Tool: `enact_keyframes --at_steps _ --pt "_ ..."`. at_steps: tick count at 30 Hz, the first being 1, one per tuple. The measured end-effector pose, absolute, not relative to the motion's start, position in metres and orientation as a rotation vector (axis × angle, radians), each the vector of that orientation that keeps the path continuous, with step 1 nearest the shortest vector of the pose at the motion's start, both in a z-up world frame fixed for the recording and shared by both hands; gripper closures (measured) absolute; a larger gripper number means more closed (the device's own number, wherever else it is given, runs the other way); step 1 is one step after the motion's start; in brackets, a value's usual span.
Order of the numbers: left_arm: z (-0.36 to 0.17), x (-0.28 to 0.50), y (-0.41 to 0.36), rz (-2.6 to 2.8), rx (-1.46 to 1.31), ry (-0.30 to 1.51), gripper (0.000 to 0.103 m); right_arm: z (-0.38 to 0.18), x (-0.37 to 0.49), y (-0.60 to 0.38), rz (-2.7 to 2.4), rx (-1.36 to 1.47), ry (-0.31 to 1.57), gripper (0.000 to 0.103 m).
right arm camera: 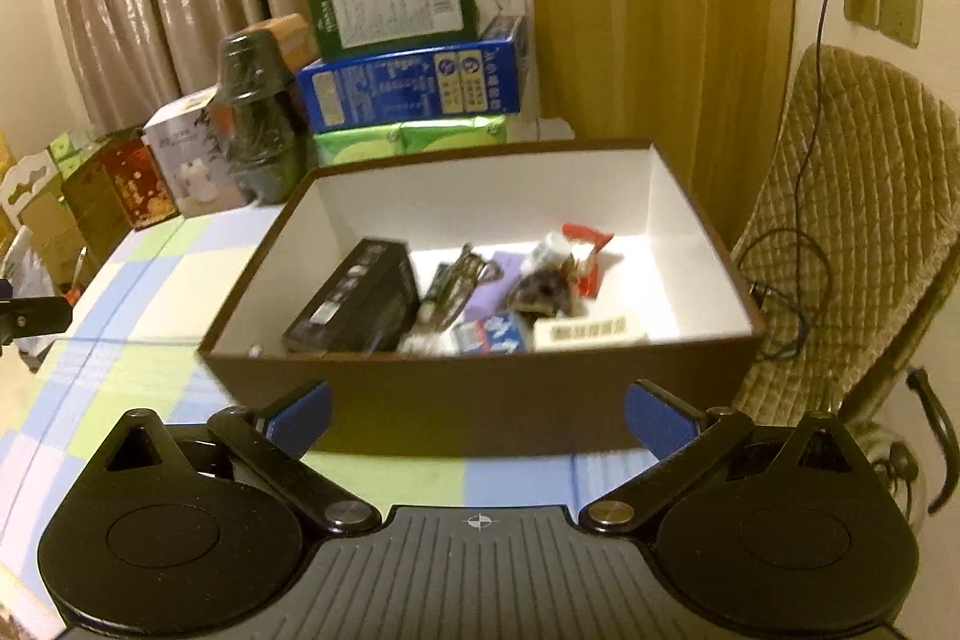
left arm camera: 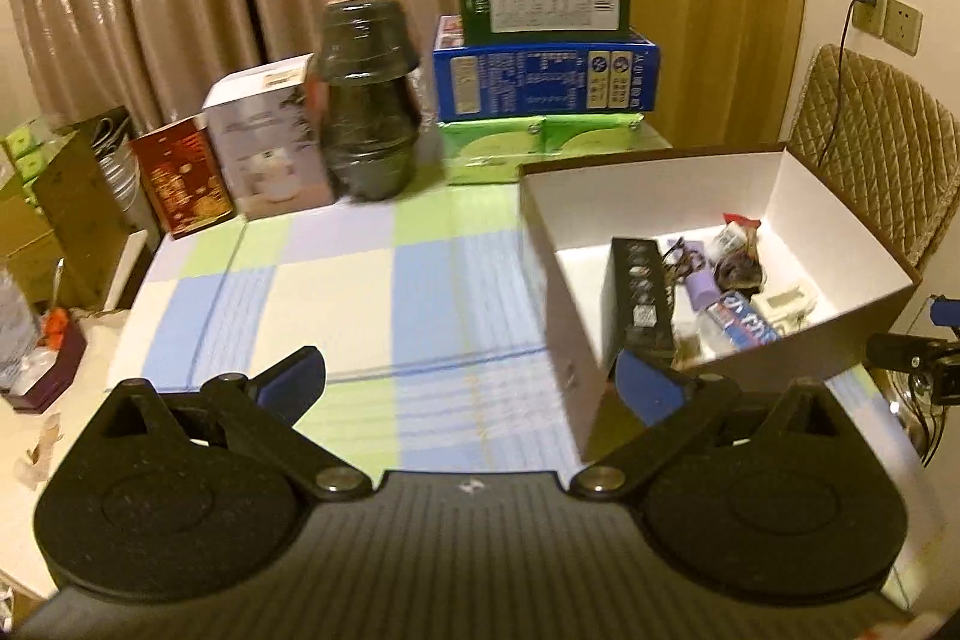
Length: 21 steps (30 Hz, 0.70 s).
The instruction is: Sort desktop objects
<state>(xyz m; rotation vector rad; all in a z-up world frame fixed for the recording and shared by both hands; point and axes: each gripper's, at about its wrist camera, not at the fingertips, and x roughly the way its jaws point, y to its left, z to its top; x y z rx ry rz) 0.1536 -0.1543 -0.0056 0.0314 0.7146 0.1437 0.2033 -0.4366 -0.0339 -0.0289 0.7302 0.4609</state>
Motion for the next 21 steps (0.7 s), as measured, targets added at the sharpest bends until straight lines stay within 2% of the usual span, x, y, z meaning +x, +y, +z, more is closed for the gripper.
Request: enact_keyframes --at_steps 21 --pt "-0.003 0.029 -0.127 0.147 0.021 0.766 0.001 -0.03 0.083 -0.416 0.465 -0.03 0.759 0.002"
